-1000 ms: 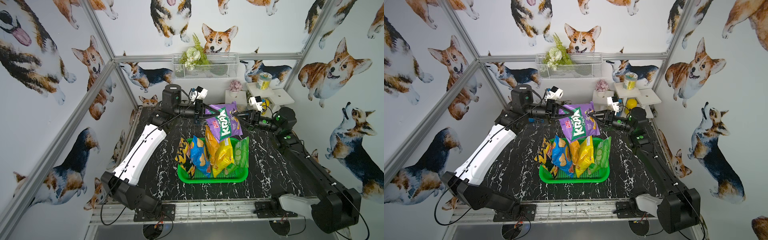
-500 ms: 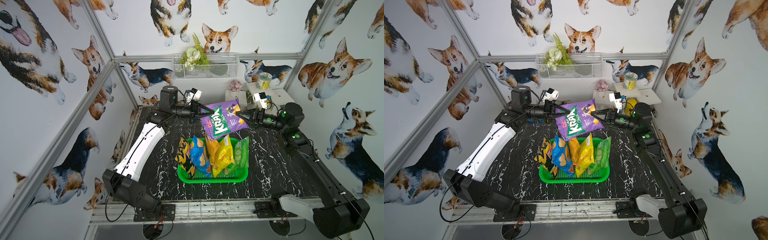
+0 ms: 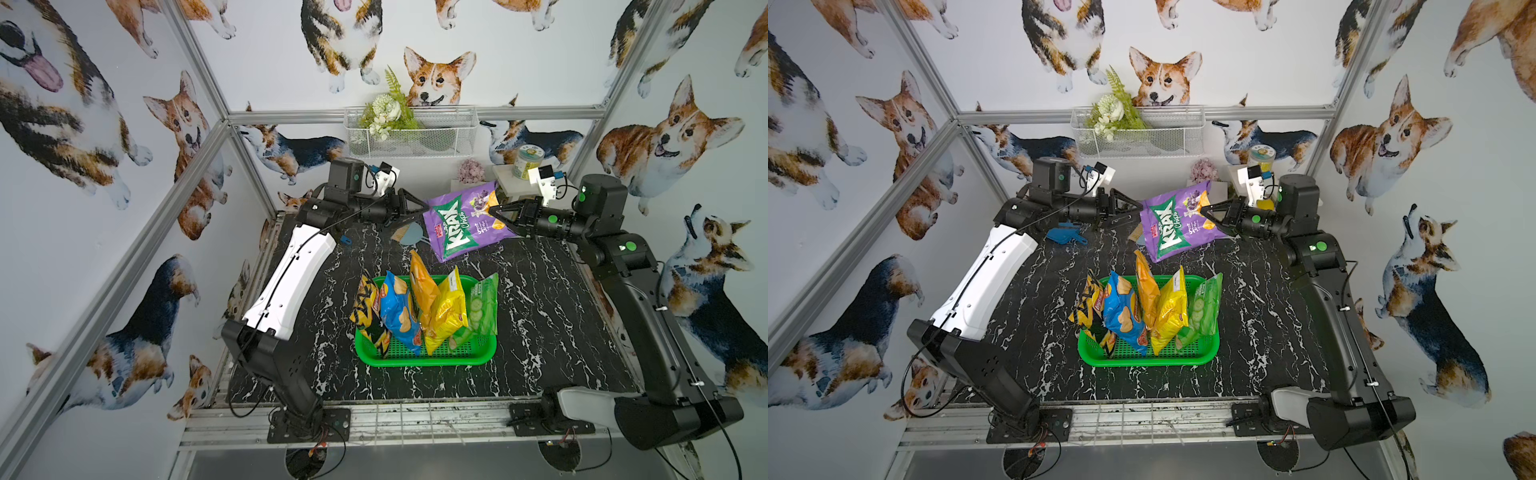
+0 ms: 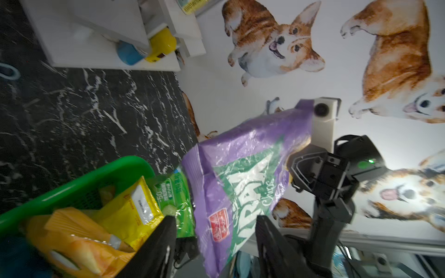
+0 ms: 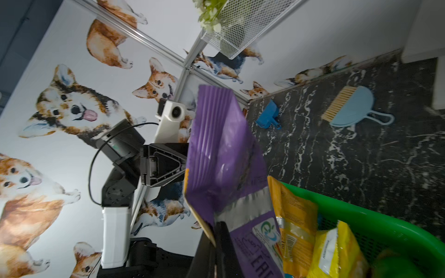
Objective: Put the potato chips into the basket
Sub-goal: Pick up the potato chip from the center of the board, then place the potato chip in the basket, then adjust the potato chip in the basket.
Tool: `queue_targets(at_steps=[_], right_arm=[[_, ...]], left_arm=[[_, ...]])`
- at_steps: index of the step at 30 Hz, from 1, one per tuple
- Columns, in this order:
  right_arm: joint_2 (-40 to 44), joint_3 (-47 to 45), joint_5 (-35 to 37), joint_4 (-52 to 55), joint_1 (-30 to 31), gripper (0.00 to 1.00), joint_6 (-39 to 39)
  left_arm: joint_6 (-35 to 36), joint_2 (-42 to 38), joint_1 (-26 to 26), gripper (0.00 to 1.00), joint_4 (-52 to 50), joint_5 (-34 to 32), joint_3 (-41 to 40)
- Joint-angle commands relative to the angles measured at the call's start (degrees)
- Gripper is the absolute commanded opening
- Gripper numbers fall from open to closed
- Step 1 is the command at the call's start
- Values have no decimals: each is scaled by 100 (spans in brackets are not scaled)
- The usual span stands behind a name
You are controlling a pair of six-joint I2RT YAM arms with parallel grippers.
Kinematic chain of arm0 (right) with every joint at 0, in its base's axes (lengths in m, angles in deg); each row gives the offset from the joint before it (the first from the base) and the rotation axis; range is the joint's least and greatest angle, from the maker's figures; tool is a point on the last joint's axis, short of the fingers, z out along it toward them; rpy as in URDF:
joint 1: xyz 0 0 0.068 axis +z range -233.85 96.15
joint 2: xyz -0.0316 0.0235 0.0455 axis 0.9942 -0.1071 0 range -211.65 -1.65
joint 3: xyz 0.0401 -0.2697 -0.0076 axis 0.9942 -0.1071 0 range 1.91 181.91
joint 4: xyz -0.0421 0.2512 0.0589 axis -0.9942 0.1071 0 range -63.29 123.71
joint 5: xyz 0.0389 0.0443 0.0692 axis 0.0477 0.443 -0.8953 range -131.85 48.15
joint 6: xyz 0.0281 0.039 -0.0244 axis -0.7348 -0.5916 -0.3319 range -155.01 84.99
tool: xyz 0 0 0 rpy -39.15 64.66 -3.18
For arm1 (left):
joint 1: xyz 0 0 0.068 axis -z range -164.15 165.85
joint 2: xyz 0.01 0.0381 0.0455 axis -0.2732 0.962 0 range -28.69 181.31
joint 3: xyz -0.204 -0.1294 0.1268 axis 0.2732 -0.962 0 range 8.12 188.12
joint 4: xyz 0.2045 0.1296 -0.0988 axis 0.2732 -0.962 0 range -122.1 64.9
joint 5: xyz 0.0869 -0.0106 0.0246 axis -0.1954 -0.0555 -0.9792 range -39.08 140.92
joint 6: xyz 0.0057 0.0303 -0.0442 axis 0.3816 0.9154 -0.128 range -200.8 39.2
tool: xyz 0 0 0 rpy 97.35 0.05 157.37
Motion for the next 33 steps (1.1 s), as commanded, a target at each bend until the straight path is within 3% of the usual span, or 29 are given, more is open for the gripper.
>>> queue_targets(at_steps=[1, 3, 7, 10, 15, 23, 33], right_arm=[[-258, 776, 1365, 2092, -5, 0, 998], [-481, 1371, 2150, 3009, -1, 0, 1198], [-870, 2348, 3350, 4181, 151, 0, 1433], [-745, 2173, 3873, 4189, 448, 0, 1386], [-577, 1644, 4515, 4182, 784, 0, 1283], [-453, 1445, 4748, 4180, 841, 0, 1376], [-198, 1290, 4600, 4135, 863, 0, 1394]], left_arm=[[1520, 250, 321, 59, -1625, -1924, 809], [2035, 392, 798, 59, -2031, -2834, 1177], [2293, 437, 1775, 59, -2236, -3961, 1060], [2241, 616, 2522, 59, -2421, -4535, 923], [1996, 854, 3231, 59, -2443, -4871, 781], [1843, 1348, 3604, 58, -2507, -4878, 880], [1724, 1749, 3633, 58, -2700, -5101, 722]])
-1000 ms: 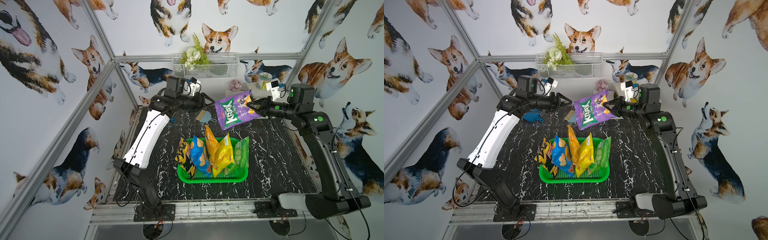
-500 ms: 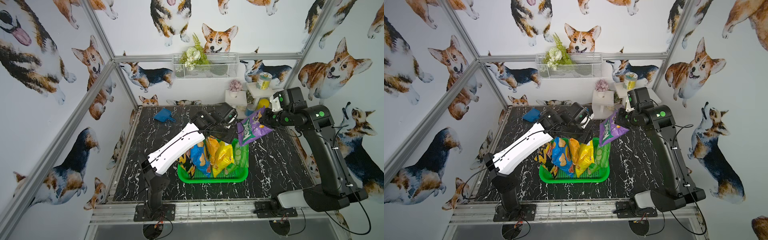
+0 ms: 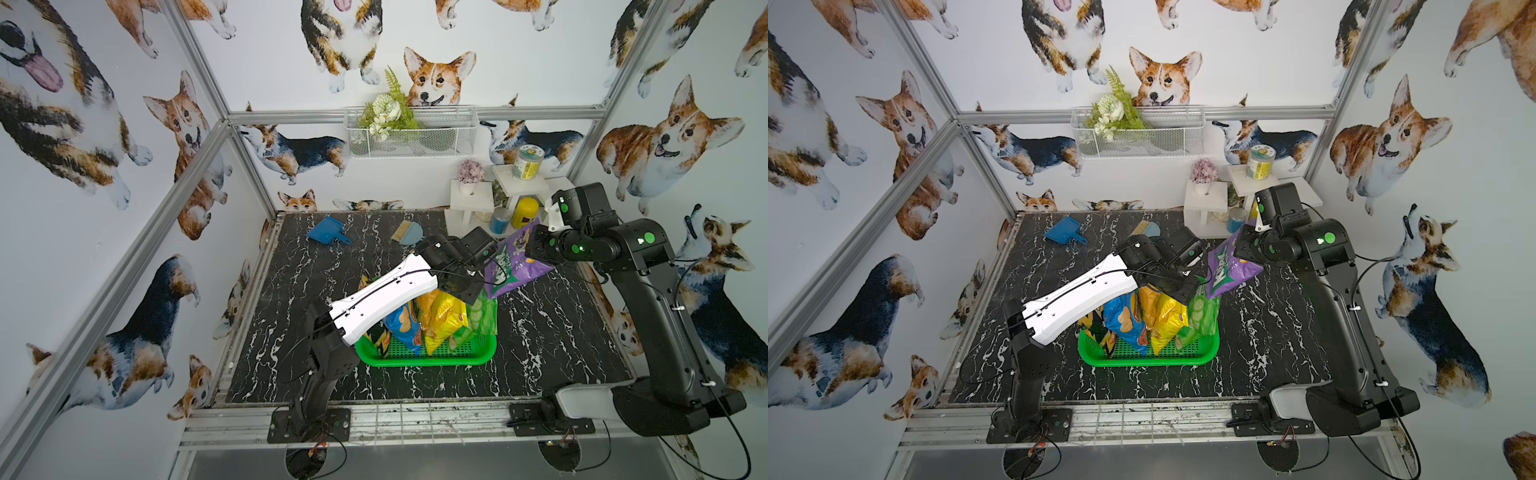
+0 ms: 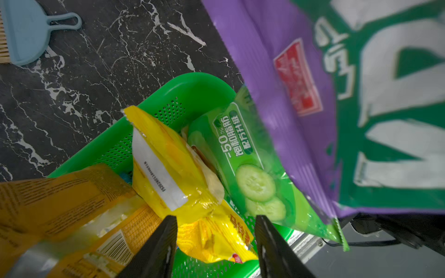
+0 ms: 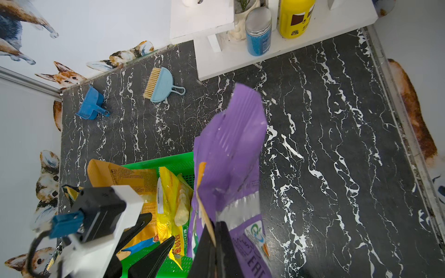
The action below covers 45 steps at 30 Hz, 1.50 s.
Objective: Put the potato chips into the basket
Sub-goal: Adjust the potato chip in the basket.
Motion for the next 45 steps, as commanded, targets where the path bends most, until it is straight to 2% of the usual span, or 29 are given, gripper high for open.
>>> queue_targets(at_steps=[1, 7, 11, 15, 27, 36, 41, 45], right_arm=[[81, -45, -67, -31, 2, 0, 57], [125, -185, -360, -160, 158, 0, 45], [100, -270, -374, -231, 412, 0, -69], [30, -396, -311, -301, 783, 0, -195], [-444, -608, 448, -444, 1999, 0, -787], [-853, -623, 714, -581, 2207, 0, -807], [-763, -1176, 471, -1089, 2243, 0, -918], [-768, -1387, 387, -1312, 2304, 0, -922]], left_arm=[[-87, 45, 12, 58, -178, -201, -94], [-156, -164, 10, 53, -37, -242, -734], [-253, -333, 7, 32, -52, -367, -999], [-310, -597, -37, 25, -135, -536, -1237], [-405, -1203, -267, 25, 39, -551, -1989], [-536, -1288, -365, 26, 307, -379, -1956], [-714, -1481, -547, 38, 526, -185, -1975], [-885, -1798, -887, 50, 580, -94, -2013]])
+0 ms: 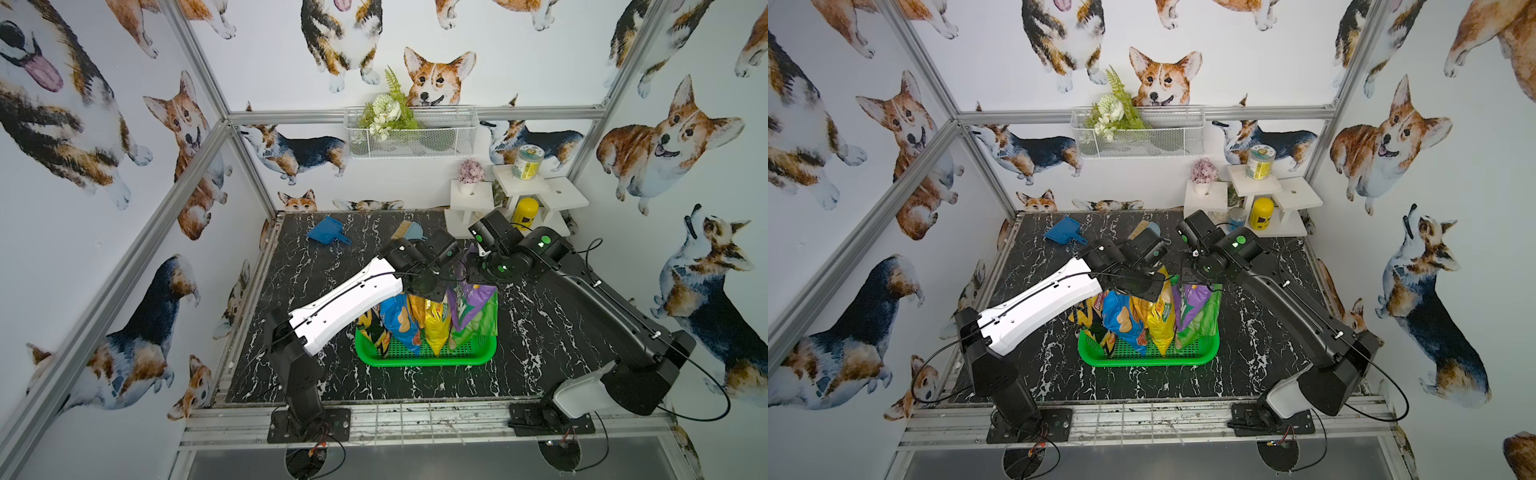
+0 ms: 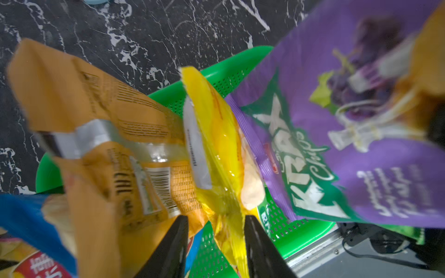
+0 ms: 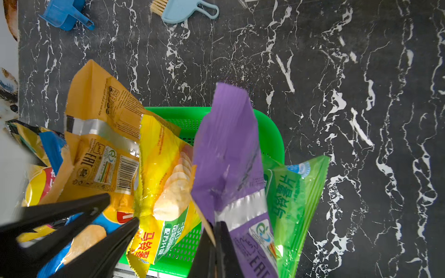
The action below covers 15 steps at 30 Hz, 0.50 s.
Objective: Put the potato chips into the basket
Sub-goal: Adjust the potato chip in the basket.
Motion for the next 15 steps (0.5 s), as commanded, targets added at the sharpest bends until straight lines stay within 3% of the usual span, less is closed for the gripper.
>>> queue_targets(at_steps=[1, 9, 15], right_arm=[[1, -94, -97, -394, 62, 0, -47], [-310, -172, -357, -833, 383, 0, -91], [-145, -737, -558, -1211, 474, 0, -243]], left_arm=[[-226, -280, -277, 51, 119, 115, -13], [-358, -986, -938, 57, 261, 17, 111], [-331, -1235, -1235, 57, 347, 8, 8]])
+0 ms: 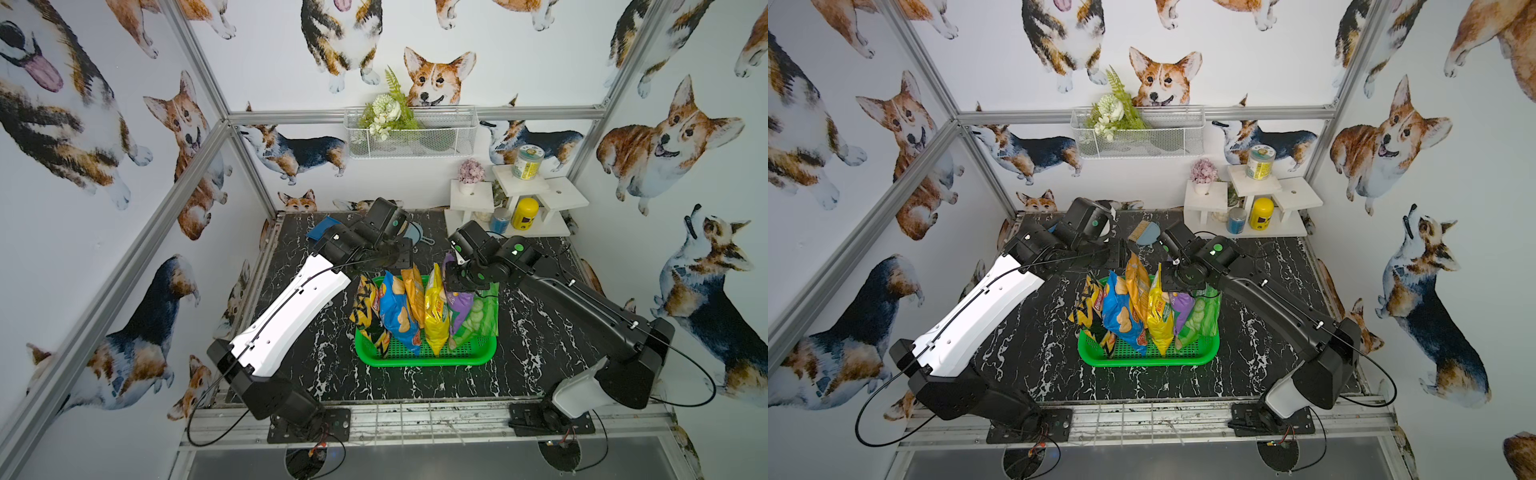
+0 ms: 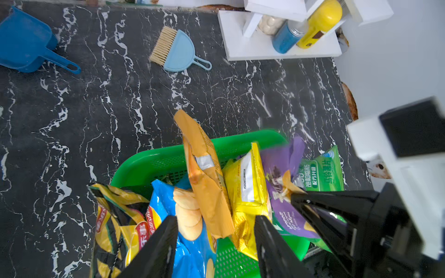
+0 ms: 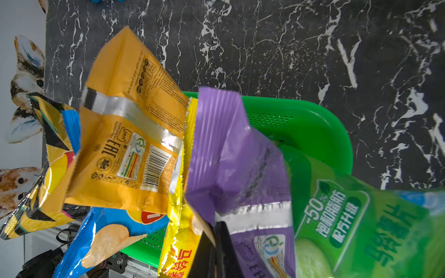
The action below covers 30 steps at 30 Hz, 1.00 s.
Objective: Put the potato chips into the basket
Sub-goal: Adjust the potato chip in the basket.
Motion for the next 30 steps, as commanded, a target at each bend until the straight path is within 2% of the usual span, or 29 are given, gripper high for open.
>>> queue_targets(at_steps=[1, 7, 11, 16, 20, 22, 25, 27, 30], right_arm=[[160, -314, -167, -354, 17, 0, -138], [295, -768, -170, -527, 15, 0, -125], [368, -590, 9, -543, 14, 2, -64], [369, 153, 202, -383, -150, 45, 215], [397, 679, 168, -315, -536, 70, 543], [403, 931, 184, -302, -727, 78, 784], [422, 1235, 230, -445, -950, 92, 1186], [507, 1240, 338, -722, -1110, 96, 1397], [891, 772, 735, -1795, -1226, 99, 1730]], left_arm=[[-19, -93, -121, 57, 120, -16, -75], [15, -131, -275, 57, 173, 171, -198], [0, -177, -431, 60, 290, 291, -236], [-63, -424, -862, 66, 624, 487, -338], [-15, -666, -1258, 83, 1048, 535, -435], [30, -774, -1510, 99, 1300, 665, -501], [247, -901, -1759, 100, 1655, 693, -515], [631, -1066, -1803, 100, 2053, 602, -612], [1513, -1498, -1823, 100, 3026, 472, -1047]])
